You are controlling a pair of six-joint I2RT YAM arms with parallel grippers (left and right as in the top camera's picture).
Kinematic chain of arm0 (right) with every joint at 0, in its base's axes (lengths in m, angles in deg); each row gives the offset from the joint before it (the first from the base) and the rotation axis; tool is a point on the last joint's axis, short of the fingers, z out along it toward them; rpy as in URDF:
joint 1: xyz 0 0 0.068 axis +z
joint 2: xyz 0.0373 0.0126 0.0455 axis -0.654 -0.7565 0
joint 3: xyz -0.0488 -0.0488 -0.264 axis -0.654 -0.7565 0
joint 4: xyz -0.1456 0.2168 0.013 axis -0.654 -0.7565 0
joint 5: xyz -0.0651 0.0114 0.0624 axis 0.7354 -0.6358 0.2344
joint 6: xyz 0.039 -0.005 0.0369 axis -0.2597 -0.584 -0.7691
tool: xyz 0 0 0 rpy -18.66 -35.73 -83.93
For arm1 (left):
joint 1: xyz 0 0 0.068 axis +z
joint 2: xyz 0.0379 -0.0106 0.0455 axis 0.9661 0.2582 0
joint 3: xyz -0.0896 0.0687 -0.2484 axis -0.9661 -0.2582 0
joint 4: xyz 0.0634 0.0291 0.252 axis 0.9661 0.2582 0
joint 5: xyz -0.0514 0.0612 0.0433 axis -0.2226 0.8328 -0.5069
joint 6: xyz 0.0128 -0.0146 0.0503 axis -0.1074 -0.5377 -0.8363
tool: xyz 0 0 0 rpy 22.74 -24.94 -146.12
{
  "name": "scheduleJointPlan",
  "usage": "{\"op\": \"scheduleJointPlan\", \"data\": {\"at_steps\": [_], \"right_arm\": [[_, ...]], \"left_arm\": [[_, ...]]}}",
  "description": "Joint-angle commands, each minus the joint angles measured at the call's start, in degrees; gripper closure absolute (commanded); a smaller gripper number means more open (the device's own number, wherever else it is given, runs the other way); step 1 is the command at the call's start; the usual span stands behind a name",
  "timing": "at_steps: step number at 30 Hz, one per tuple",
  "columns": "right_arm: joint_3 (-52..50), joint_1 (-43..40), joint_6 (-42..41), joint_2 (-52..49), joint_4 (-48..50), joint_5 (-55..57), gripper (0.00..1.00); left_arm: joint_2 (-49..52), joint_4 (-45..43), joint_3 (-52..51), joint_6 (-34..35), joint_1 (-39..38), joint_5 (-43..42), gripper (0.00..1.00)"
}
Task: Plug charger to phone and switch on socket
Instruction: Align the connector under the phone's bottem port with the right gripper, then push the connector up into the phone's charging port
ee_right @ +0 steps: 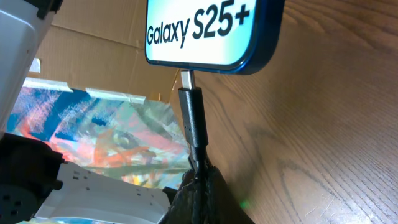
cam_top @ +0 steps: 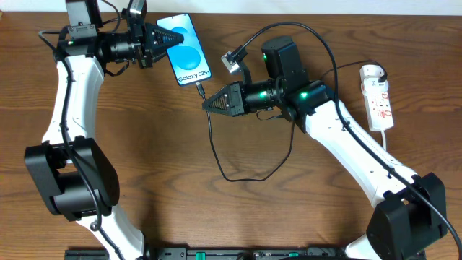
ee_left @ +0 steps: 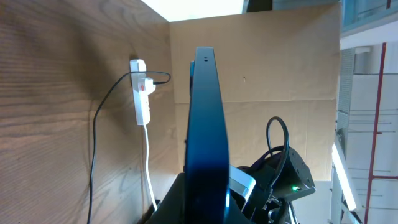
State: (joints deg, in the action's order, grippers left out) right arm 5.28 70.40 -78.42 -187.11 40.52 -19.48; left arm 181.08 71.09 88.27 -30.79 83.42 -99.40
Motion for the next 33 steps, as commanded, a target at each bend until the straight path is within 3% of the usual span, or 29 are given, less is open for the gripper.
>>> {"op": "scheduleJointPlan", "data": {"at_steps": [1, 33], "right_arm": [[-0.3, 0.5, -0.4, 0.8, 0.0, -0.1, 0.99], [-0.3, 0.3, -0.8, 0.8, -0.5, -0.8, 0.99]], "left_arm": [[-1.6, -0.3, 0.7, 0.2, -0.4, -2.1, 0.93], [-1.6, -0.7, 0.7, -3.2, -2.2, -2.1, 0.92]]}}
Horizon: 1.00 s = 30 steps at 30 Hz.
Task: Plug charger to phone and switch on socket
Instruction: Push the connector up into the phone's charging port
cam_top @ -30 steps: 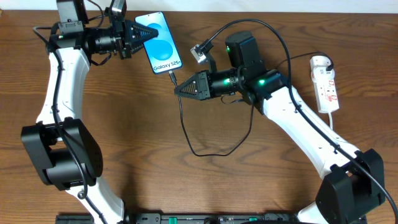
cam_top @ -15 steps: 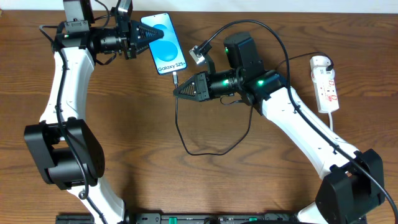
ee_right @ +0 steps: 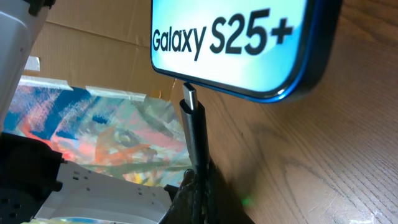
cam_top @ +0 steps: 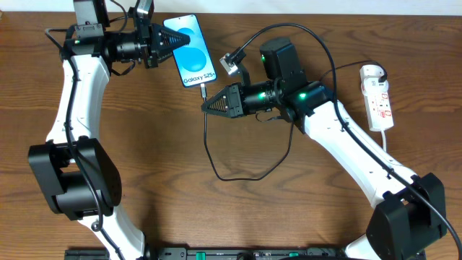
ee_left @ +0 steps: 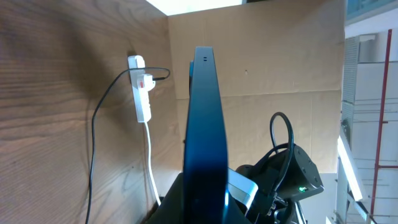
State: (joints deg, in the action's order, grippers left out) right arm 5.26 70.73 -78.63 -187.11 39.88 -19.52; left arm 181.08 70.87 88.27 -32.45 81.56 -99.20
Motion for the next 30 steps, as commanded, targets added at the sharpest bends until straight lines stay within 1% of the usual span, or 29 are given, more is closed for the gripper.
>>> {"op": "scheduleJointPlan", "data": {"at_steps": [1, 6, 30], "right_arm": [[-0.3, -0.1, -0.6, 0.8, 0.1, -0.8, 0.99], [-0.3, -0.2, -0.6, 0.8, 0.1, -1.5, 0.99], [-0.3, 0.2, -0.5, 0.8, -1.6, -3.3, 0.99]], "left_arm": [[-1.6, -0.7, 0.7, -1.6, -0.3, -2.6, 0.92], [-1.6, -4.2, 0.7, -1.3, -0.3, -4.9, 0.93], [-1.6, -4.2, 0.7, -1.3, -0.3, -4.9, 0.93]]}}
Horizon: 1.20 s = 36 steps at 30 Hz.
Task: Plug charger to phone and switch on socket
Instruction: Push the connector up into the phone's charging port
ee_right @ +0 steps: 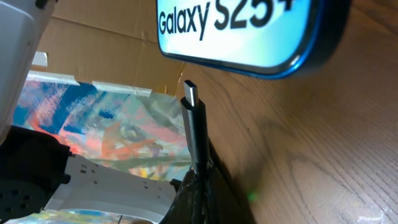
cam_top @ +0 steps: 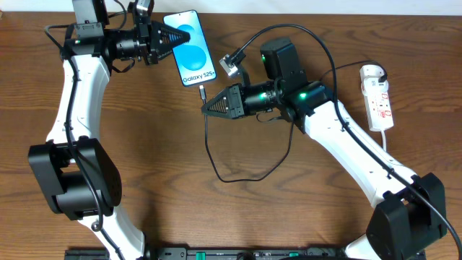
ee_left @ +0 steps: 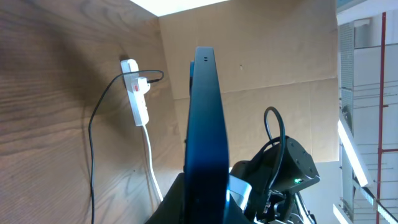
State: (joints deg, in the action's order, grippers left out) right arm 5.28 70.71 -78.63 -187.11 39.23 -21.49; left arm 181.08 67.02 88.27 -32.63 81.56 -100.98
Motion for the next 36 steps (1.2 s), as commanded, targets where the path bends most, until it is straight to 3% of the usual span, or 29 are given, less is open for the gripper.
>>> {"op": "scheduleJointPlan", "data": {"at_steps": [1, 36], "right_arm": [[-0.3, 0.2, -0.5, 0.8, -1.5, -1.3, 0.99], [-0.3, -1.4, -0.5, 0.7, -0.7, -0.7, 0.99]], "left_arm": [[-1.6, -0.3, 0.7, -1.1, -0.3, -3.1, 0.93], [-1.6, -0.1, 0.7, -1.2, -0.9, -3.1, 0.93]]}}
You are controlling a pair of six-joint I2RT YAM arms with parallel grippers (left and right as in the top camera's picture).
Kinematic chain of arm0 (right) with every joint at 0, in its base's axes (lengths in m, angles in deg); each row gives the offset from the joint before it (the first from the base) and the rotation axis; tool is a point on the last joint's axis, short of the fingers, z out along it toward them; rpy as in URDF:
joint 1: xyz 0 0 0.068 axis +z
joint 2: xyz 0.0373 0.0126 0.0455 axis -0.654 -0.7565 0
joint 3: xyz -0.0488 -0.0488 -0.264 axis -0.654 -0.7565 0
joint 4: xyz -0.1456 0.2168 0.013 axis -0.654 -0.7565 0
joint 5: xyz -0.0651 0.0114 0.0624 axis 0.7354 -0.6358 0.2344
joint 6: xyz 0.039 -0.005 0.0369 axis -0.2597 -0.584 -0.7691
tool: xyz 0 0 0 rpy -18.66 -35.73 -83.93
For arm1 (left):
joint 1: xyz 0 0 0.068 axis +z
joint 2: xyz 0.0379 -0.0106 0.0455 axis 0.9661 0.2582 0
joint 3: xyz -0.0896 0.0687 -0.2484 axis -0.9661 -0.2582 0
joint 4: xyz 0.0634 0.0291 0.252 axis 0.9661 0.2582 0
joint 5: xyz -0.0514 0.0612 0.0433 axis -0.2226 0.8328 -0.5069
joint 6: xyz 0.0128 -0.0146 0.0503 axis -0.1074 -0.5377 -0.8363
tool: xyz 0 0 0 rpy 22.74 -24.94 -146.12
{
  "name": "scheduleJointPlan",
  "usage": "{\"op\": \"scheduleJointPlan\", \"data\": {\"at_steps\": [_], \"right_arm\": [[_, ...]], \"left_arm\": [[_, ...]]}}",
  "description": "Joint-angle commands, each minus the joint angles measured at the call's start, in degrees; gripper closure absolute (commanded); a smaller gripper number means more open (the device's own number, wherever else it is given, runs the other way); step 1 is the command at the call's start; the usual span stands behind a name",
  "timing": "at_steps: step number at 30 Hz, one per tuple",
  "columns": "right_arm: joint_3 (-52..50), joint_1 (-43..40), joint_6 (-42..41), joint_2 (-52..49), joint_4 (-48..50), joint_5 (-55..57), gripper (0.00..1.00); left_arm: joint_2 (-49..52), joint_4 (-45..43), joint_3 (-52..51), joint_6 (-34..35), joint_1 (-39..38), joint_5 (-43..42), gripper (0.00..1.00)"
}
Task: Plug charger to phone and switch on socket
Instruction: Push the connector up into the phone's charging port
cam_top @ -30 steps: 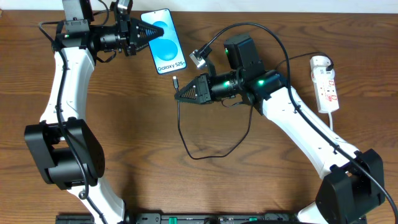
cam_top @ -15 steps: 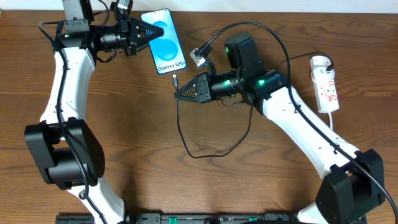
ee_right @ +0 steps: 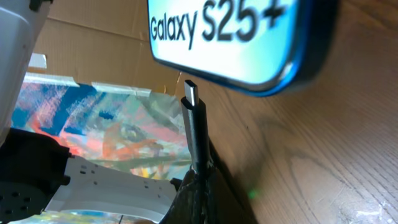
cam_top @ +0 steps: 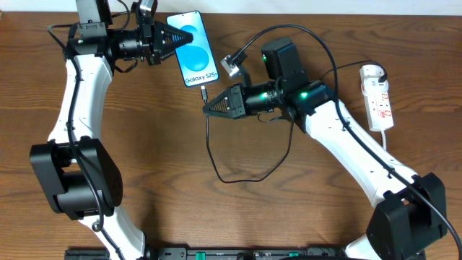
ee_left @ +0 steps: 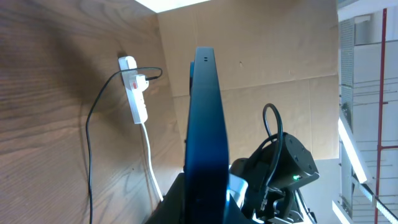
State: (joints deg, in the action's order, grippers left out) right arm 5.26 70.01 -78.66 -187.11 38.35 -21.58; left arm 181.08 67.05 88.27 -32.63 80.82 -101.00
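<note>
A blue phone (cam_top: 193,49) with a lit "Galaxy S25+" screen is held off the table, my left gripper (cam_top: 167,37) shut on its upper end. It stands edge-on in the left wrist view, the phone (ee_left: 205,124) rising from my left gripper (ee_left: 205,208). Just below its bottom edge, my right gripper (cam_top: 206,107) is shut on the black charger plug (cam_top: 205,92). In the right wrist view the plug (ee_right: 194,124) points up from my right gripper (ee_right: 202,183), its metal tip a small gap short of the phone (ee_right: 249,37).
A white socket strip (cam_top: 377,97) lies at the right edge of the wooden table (cam_top: 144,180), the charger's black cable (cam_top: 245,173) looping from it across the middle. The left wrist view shows the socket strip (ee_left: 134,93) with cardboard walls behind.
The phone sits slightly further toward the table's far edge and has shifted left in the right wrist view. The plug tip still stands apart below its bottom edge. Both grippers stay shut.
At first the plug's metal tip met the phone's bottom edge. A second later the tip sat off to the side of the edge. After that it stood clear below the phone, as it does now, while the left arm held the phone progressively further back.
</note>
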Motion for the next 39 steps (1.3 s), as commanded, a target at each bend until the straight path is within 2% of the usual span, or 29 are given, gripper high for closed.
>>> {"op": "scheduleJointPlan", "data": {"at_steps": [1, 39], "right_arm": [[-0.3, -0.8, -0.5, 0.7, 0.2, -0.6, 0.99], [-0.3, 0.1, -0.5, 0.7, 0.2, -0.9, 0.99]], "left_arm": [[-1.6, -0.1, 0.7, -1.2, -0.1, -3.1, 0.93], [-1.6, -0.1, 0.7, -1.2, -1.3, -3.1, 0.93]]}}
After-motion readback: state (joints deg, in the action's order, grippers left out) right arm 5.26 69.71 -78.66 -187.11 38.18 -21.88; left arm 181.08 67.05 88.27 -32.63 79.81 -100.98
